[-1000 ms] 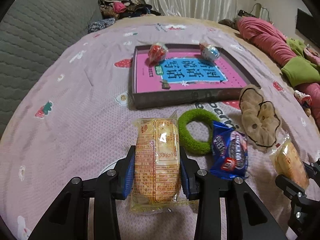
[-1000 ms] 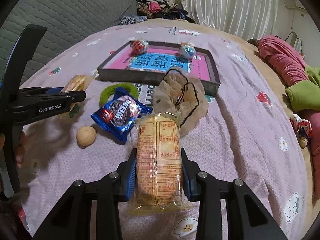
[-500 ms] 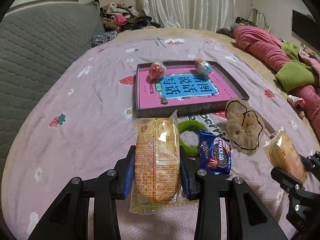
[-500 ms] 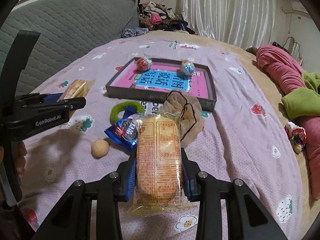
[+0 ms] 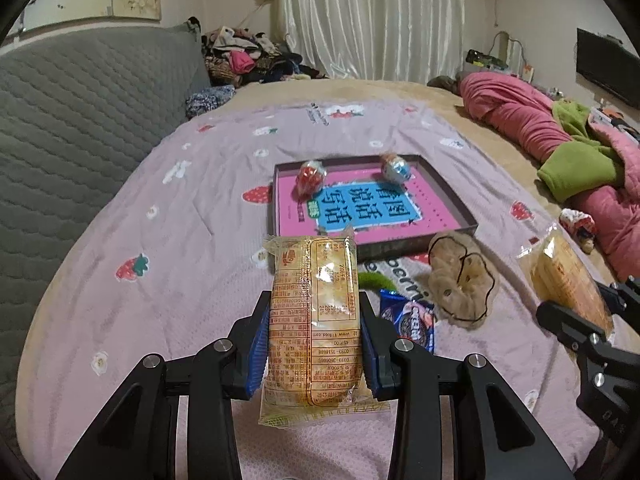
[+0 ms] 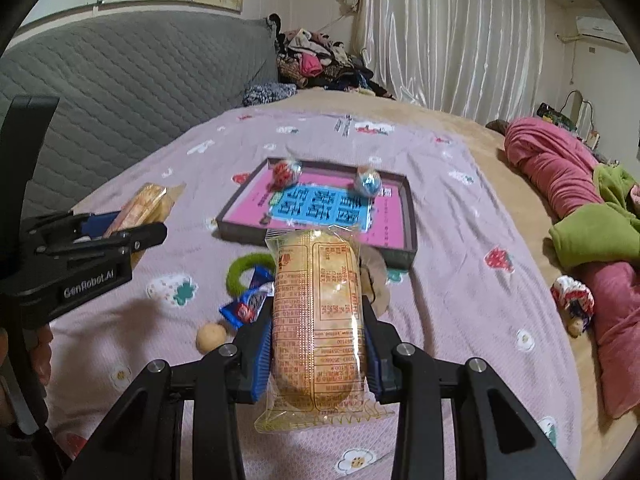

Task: Organize objects
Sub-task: 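Lift and carry both biscuit packs over the pink book tray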

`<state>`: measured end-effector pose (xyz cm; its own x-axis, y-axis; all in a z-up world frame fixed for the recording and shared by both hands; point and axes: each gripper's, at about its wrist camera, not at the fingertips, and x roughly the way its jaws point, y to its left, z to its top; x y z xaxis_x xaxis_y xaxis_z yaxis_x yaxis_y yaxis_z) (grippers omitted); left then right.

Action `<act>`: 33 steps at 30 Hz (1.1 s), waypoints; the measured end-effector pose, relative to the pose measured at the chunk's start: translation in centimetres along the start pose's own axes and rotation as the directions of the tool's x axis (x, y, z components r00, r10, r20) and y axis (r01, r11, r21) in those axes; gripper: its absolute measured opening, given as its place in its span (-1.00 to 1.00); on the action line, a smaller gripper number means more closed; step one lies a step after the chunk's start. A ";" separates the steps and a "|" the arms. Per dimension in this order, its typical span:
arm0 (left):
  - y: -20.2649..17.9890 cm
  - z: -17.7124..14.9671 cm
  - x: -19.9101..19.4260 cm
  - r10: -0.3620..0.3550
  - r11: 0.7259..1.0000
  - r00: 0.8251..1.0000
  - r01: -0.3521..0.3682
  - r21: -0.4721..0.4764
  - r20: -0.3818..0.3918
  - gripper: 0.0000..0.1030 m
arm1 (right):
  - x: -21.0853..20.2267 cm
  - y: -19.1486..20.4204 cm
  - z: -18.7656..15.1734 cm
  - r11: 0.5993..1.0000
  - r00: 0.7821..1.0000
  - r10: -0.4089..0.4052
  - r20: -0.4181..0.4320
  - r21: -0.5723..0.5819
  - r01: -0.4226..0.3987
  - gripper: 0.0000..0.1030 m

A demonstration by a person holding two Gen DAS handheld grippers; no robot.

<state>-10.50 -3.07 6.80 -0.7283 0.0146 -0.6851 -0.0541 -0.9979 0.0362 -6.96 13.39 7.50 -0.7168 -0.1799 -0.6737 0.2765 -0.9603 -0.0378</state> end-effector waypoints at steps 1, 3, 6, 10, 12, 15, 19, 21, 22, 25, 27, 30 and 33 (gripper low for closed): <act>-0.1 0.3 -0.3 -0.001 1.000 1.000 0.001 0.000 0.007 -0.22 | -0.2 -0.1 0.4 1.000 1.000 0.000 0.004 0.001 0.000 -0.26; -0.1 1.0 -0.8 -0.002 1.000 1.000 0.002 0.000 0.015 -0.22 | -0.6 -0.3 1.1 1.000 1.000 -0.002 0.015 -0.002 0.003 -0.26; -0.3 1.9 -1.3 -0.005 1.000 1.000 0.005 0.002 0.028 -0.22 | -1.0 -0.6 2.1 1.000 1.000 -0.004 0.028 -0.007 0.005 -0.26; -0.8 3.2 -2.0 -0.003 1.000 0.999 0.003 0.011 0.044 -0.22 | -1.5 -1.2 3.7 1.000 0.999 -0.009 0.044 -0.015 0.009 -0.26; -1.0 3.9 -2.1 -0.006 1.000 0.999 0.005 0.016 0.050 -0.22 | -1.6 -1.5 4.5 1.000 0.999 -0.008 0.054 -0.016 0.008 -0.26; -1.4 5.1 -2.0 -0.005 1.000 0.998 0.004 0.022 0.058 -0.22 | -1.6 -2.0 5.9 1.000 0.998 -0.013 0.066 -0.018 0.014 -0.26; -1.7 6.5 -1.5 -0.006 1.000 0.998 0.005 0.026 0.065 -0.22 | -1.3 -2.6 7.5 1.000 0.997 -0.011 0.080 -0.013 0.012 -0.26; -1.7 7.2 -1.0 -0.007 1.000 0.998 0.005 0.026 0.063 -0.22 | -1.1 -2.8 8.2 1.000 0.996 -0.012 0.085 -0.014 0.013 -0.26; -1.7 7.5 -0.8 -0.008 1.000 0.998 0.006 0.027 0.062 -0.22 | -0.9 -2.9 8.5 1.000 0.996 -0.013 0.089 -0.014 0.014 -0.26; -1.8 8.3 0.0 -0.006 0.999 0.998 0.004 0.032 0.062 -0.22 | -0.4 -3.3 9.4 1.000 0.995 -0.012 0.098 -0.015 0.013 -0.26; -1.8 8.9 0.6 -0.006 0.999 0.998 0.004 0.034 0.059 -0.22 | 0.2 -3.6 10.1 1.000 0.995 -0.012 0.101 -0.015 0.014 -0.26; -1.8 9.7 1.5 -0.005 0.999 0.998 0.004 0.034 0.057 -0.22 | 1.0 -3.8 10.7 1.000 0.994 -0.013 0.105 -0.014 0.014 -0.26; -1.7 10.5 2.6 -0.009 1.000 0.998 0.008 0.028 0.054 -0.22 | 1.8 -4.4 11.3 1.000 0.994 -0.010 0.110 -0.008 0.011 -0.26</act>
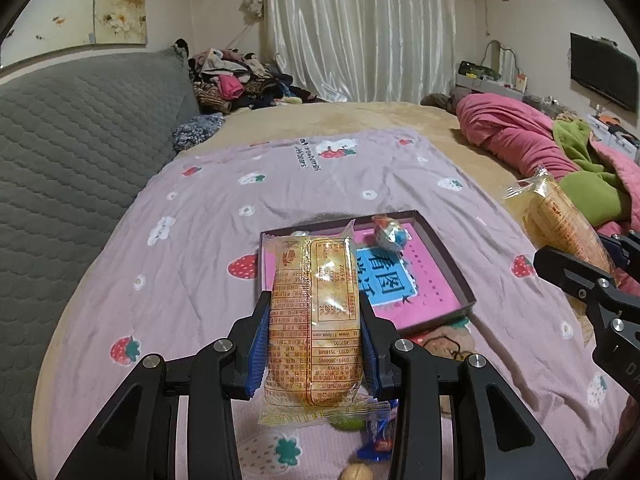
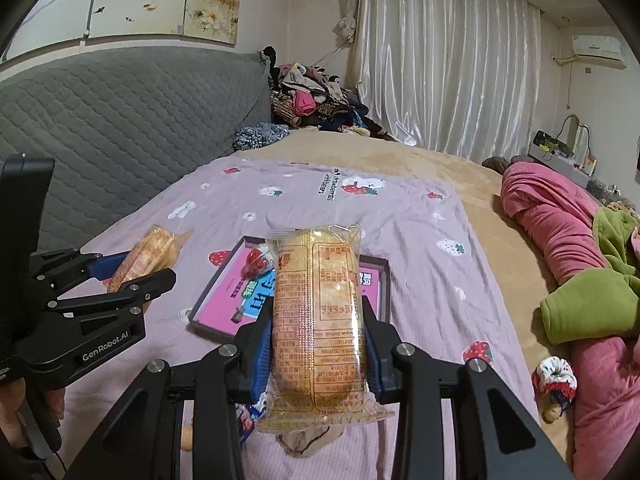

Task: Organize objects
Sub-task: 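Lift and carry both biscuit packs over the pink book tray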

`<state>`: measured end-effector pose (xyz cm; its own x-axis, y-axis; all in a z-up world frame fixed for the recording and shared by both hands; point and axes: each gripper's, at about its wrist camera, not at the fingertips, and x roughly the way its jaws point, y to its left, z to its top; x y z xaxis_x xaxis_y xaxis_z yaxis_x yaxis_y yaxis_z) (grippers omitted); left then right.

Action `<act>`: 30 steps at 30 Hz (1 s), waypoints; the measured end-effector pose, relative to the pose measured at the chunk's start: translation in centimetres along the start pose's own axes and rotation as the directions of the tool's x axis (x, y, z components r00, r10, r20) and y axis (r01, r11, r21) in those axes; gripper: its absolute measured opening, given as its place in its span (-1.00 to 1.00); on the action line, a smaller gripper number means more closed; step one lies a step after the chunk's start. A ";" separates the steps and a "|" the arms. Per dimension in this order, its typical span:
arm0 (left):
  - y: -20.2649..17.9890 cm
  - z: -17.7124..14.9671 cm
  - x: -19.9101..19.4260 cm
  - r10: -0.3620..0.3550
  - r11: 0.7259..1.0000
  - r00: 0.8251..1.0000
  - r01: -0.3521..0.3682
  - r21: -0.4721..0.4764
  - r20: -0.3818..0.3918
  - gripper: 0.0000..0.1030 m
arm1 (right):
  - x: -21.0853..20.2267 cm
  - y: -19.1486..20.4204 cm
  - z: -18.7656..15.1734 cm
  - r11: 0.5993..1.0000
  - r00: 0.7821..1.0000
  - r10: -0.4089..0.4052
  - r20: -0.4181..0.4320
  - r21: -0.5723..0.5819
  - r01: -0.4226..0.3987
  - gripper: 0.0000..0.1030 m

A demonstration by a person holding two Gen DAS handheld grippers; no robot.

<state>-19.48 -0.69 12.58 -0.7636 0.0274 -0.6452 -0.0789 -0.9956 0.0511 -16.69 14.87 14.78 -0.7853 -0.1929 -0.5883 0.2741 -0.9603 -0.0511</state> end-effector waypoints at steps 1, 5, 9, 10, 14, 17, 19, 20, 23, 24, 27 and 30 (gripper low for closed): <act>0.0 0.2 0.4 -0.001 1.000 1.000 0.001 -0.002 -0.002 -0.22 | 0.3 -0.2 0.1 1.000 1.000 -0.001 0.002 0.003 0.001 -0.26; 0.1 0.9 2.1 -0.005 1.000 1.000 0.005 -0.009 -0.005 -0.22 | 1.7 -1.0 0.5 1.000 1.000 -0.003 0.000 0.006 0.003 -0.26; 0.4 1.2 4.2 -0.010 1.000 1.000 0.010 -0.025 -0.018 -0.22 | 3.3 -1.6 0.7 1.000 1.000 -0.001 -0.005 0.009 0.001 -0.26; 0.5 1.2 4.8 -0.012 1.000 1.000 0.012 -0.029 -0.020 -0.22 | 3.7 -1.7 0.7 1.000 1.000 0.002 -0.005 0.009 -0.002 -0.26; 0.9 1.3 7.3 -0.011 0.999 0.999 0.009 -0.036 -0.035 -0.22 | 5.4 -2.1 0.6 1.000 1.000 -0.001 -0.014 0.007 0.001 -0.26; 1.4 1.1 9.2 -0.014 0.999 0.999 0.011 -0.048 -0.048 -0.22 | 7.0 -2.4 0.4 1.000 1.000 -0.002 -0.024 0.011 0.003 -0.26; 1.8 1.0 10.5 -0.011 0.999 0.998 0.008 -0.050 -0.057 -0.22 | 8.2 -2.7 0.3 1.000 0.999 0.000 -0.032 0.016 0.000 -0.26; 1.9 1.0 11.2 -0.010 0.999 0.998 0.007 -0.050 -0.060 -0.22 | 8.8 -2.7 0.2 1.000 0.999 -0.001 -0.036 0.016 0.001 -0.26; 2.4 0.6 13.3 -0.006 0.999 0.997 0.002 -0.051 -0.072 -0.22 | 10.5 -3.2 -0.1 1.000 0.999 0.004 -0.046 0.025 -0.003 -0.26; 2.6 0.5 14.0 -0.005 0.999 0.997 0.001 -0.052 -0.076 -0.22 | 11.2 -3.4 -0.1 0.999 0.999 0.008 -0.051 0.032 -0.007 -0.26; 3.0 0.2 15.9 -0.015 0.998 0.996 0.009 -0.067 -0.092 -0.22 | 13.2 -3.7 -0.3 0.999 0.998 0.008 -0.063 0.043 -0.006 -0.26; 3.3 -0.2 17.6 -0.025 0.997 0.994 0.017 -0.081 -0.104 -0.22 | 14.9 -4.1 -0.6 0.999 0.998 0.005 -0.070 0.052 -0.002 -0.26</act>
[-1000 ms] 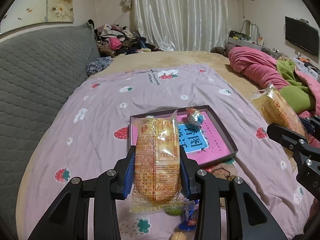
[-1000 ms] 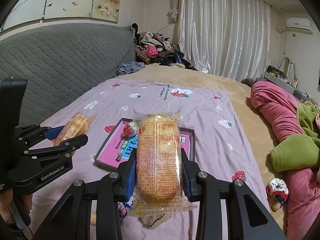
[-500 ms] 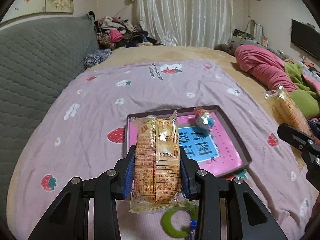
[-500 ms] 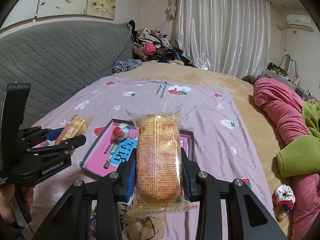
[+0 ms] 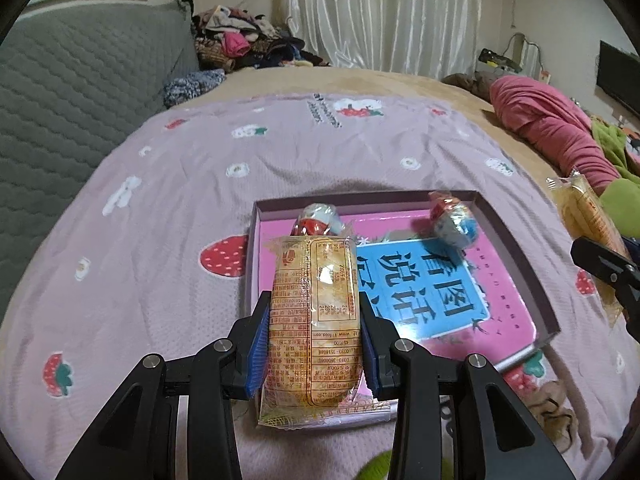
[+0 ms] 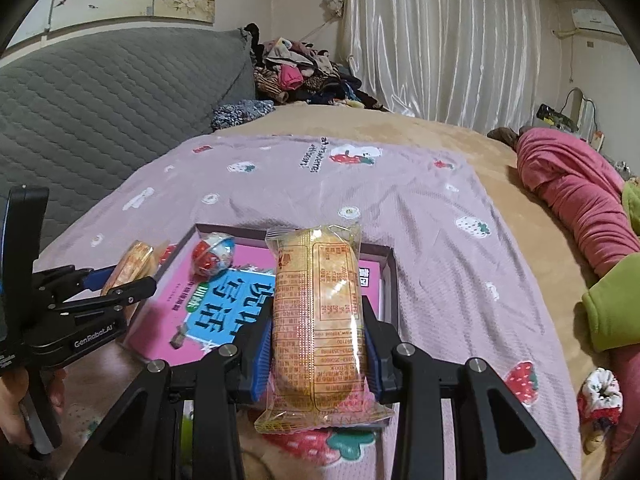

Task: Organize objects
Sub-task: 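Lift and carry both biscuit packs over the pink book tray, then lower the biscuit packs onto the book and open both grippers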

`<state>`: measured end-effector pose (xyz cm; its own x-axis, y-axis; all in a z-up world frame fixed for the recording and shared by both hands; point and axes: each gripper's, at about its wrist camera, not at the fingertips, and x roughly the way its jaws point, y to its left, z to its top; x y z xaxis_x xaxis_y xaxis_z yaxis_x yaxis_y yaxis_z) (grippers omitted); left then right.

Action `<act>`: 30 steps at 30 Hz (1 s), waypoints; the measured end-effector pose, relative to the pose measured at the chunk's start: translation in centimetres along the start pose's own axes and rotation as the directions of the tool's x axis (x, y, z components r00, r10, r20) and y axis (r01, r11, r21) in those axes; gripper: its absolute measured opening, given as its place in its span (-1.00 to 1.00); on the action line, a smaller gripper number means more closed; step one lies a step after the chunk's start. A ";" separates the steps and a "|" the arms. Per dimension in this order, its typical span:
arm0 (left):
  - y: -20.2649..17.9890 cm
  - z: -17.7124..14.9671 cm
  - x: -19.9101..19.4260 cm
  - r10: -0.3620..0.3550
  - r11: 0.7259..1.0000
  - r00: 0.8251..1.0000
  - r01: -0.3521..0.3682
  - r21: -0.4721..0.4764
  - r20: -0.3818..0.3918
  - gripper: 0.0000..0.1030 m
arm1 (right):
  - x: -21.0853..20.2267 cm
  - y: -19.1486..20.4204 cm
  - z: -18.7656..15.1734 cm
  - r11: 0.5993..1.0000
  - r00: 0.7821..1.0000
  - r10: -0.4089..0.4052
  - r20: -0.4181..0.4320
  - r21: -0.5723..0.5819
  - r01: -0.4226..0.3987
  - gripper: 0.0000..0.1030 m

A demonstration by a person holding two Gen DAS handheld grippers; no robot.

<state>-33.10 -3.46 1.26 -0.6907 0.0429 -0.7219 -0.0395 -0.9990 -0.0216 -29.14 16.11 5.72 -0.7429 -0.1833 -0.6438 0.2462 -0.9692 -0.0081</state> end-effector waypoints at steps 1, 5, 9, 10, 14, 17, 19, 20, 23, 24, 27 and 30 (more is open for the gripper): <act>0.1 -0.1 0.6 -0.007 1.000 1.000 0.007 -0.006 -0.006 -0.22 | 0.6 -0.1 -0.2 1.000 1.000 0.002 -0.005 0.006 -0.002 -0.26; 0.1 -0.6 2.5 -0.014 1.000 1.000 0.014 -0.009 -0.018 -0.22 | 2.9 -1.1 -0.9 0.999 1.000 0.004 -0.028 0.040 -0.003 -0.26; 0.0 -1.3 3.1 -0.013 1.000 1.000 0.014 -0.013 0.012 -0.22 | 5.2 -1.9 -1.9 0.998 0.999 0.001 -0.050 0.058 0.002 -0.26; 0.0 -1.5 3.2 -0.014 1.000 1.000 0.014 -0.012 0.017 -0.22 | 5.6 -1.9 -2.1 0.998 0.999 -0.002 -0.053 0.062 0.005 -0.26; -0.2 -1.9 4.1 -0.038 0.999 0.999 0.038 -0.006 0.002 -0.22 | 7.8 -2.6 -3.1 0.998 0.995 -0.008 -0.097 0.063 0.014 -0.26; -0.6 -1.9 4.5 -0.032 0.999 0.999 0.032 0.013 -0.003 -0.22 | 9.1 -2.7 -3.6 0.998 0.990 -0.020 -0.139 0.049 0.027 -0.26; -0.6 -2.0 4.8 -0.024 1.000 1.000 0.024 0.014 -0.013 -0.22 | 9.8 -2.6 -3.9 0.999 0.987 -0.022 -0.161 0.038 0.029 -0.26; -0.6 -2.0 5.0 -0.025 1.000 1.000 0.026 0.014 -0.018 -0.22 | 10.1 -2.5 -3.9 0.999 0.985 -0.026 -0.169 0.033 0.032 -0.26; -0.5 -2.1 5.4 -0.003 1.000 1.000 0.003 0.018 -0.021 -0.22 | 10.2 -2.2 -4.0 0.999 0.985 -0.031 -0.169 0.024 0.036 -0.26; -0.3 -2.1 5.6 -0.004 1.000 1.000 0.005 0.014 -0.027 -0.22 | 10.3 -2.1 -4.0 0.999 0.985 -0.033 -0.170 0.023 0.038 -0.26; 0.0 -2.2 6.2 -0.008 1.000 0.999 0.008 0.004 -0.040 -0.22 | 10.6 -2.1 -4.2 0.999 0.983 -0.036 -0.180 0.025 0.042 -0.26; 0.1 -2.2 6.5 -0.009 1.000 0.999 0.009 -0.001 -0.047 -0.22 | 11.1 -2.4 -4.3 0.998 0.981 -0.038 -0.188 0.035 0.045 -0.26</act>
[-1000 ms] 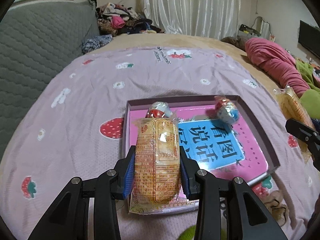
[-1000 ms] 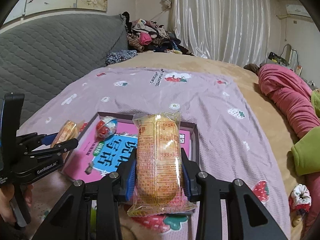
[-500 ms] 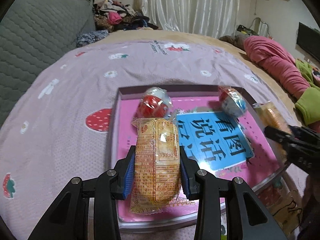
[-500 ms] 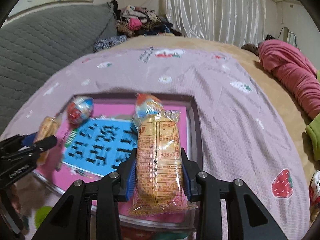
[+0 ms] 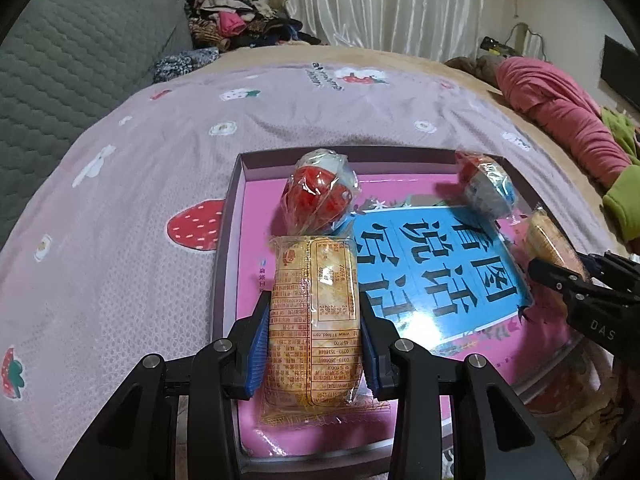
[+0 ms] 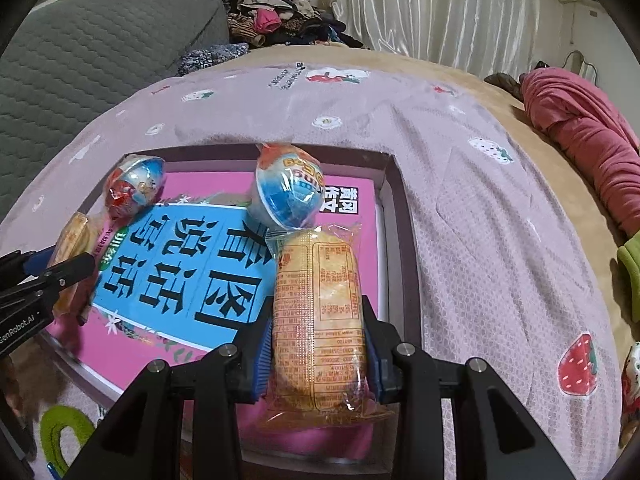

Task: Organize objects
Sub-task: 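Lower the biscuit packs onto the book and open both grippers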

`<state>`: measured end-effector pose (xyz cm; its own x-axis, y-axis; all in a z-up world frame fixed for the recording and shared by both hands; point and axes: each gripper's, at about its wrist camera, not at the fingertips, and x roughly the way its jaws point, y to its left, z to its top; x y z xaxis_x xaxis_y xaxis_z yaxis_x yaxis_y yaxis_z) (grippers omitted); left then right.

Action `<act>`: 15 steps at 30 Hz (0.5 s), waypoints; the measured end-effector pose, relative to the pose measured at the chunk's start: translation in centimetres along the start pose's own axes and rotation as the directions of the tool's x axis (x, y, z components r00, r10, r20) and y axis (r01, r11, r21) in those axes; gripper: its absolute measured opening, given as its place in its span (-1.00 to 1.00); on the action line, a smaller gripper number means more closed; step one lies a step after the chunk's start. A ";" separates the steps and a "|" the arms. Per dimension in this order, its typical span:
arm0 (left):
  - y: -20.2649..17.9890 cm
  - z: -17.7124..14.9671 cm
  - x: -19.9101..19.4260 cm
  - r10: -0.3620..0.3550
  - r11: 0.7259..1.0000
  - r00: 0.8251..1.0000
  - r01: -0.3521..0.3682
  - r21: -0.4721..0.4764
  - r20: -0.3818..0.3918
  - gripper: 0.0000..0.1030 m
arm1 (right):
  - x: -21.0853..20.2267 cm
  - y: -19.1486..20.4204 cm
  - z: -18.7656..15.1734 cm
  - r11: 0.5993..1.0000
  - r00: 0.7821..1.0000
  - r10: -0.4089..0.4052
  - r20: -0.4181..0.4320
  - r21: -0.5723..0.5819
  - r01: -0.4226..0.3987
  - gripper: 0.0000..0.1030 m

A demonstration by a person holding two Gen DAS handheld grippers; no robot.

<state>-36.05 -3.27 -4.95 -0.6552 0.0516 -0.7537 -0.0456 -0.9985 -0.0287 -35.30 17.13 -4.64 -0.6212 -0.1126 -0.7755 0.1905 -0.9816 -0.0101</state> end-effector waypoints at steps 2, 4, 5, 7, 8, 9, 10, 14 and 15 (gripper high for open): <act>0.1 0.0 0.3 0.000 1.000 1.000 0.000 -0.002 -0.007 -0.22 | 0.3 -0.2 0.1 1.000 1.000 0.000 -0.005 0.005 0.000 -0.26; 0.1 0.0 0.6 0.003 1.000 1.000 -0.003 -0.007 -0.013 -0.22 | 0.6 -0.2 0.0 1.000 1.000 0.005 -0.011 0.007 -0.005 -0.25; 0.1 0.0 0.8 0.003 1.000 1.000 -0.003 -0.009 -0.014 -0.22 | 0.7 -0.2 0.0 1.000 1.000 0.006 -0.010 0.008 -0.006 -0.25; 0.3 -0.2 1.1 0.007 1.000 1.000 -0.007 -0.010 -0.020 -0.22 | 0.8 -0.2 0.0 1.000 1.000 0.004 -0.011 0.009 -0.004 -0.24; 0.4 -0.2 1.2 0.006 1.000 1.000 -0.007 -0.014 -0.021 -0.22 | 0.8 -0.2 0.0 1.000 1.000 0.003 -0.012 0.007 -0.003 -0.24; 0.4 -0.2 1.3 0.005 1.000 1.000 -0.005 -0.014 -0.025 -0.22 | 0.8 -0.1 0.0 1.000 1.000 0.002 -0.012 0.006 -0.002 -0.24; 0.4 -0.2 1.3 0.005 1.000 1.000 -0.005 -0.014 -0.022 -0.22 | 0.8 -0.1 0.0 1.000 1.000 0.002 -0.011 0.006 -0.002 -0.24; 0.4 -0.2 1.3 0.005 1.000 1.000 -0.006 -0.011 -0.026 -0.21 | 0.9 -0.1 0.0 1.000 1.000 -0.001 -0.016 0.003 0.001 -0.24; 0.3 -0.2 1.2 0.007 1.000 1.000 -0.007 -0.010 -0.026 -0.21 | 0.8 -0.1 0.0 1.000 1.000 0.000 -0.015 0.003 0.001 -0.23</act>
<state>-36.72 -3.51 -6.03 -0.6360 0.0445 -0.7704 -0.0334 -0.9990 -0.0301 -35.85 17.10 -5.25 -0.6100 -0.1098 -0.7847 0.1879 -0.9821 -0.0087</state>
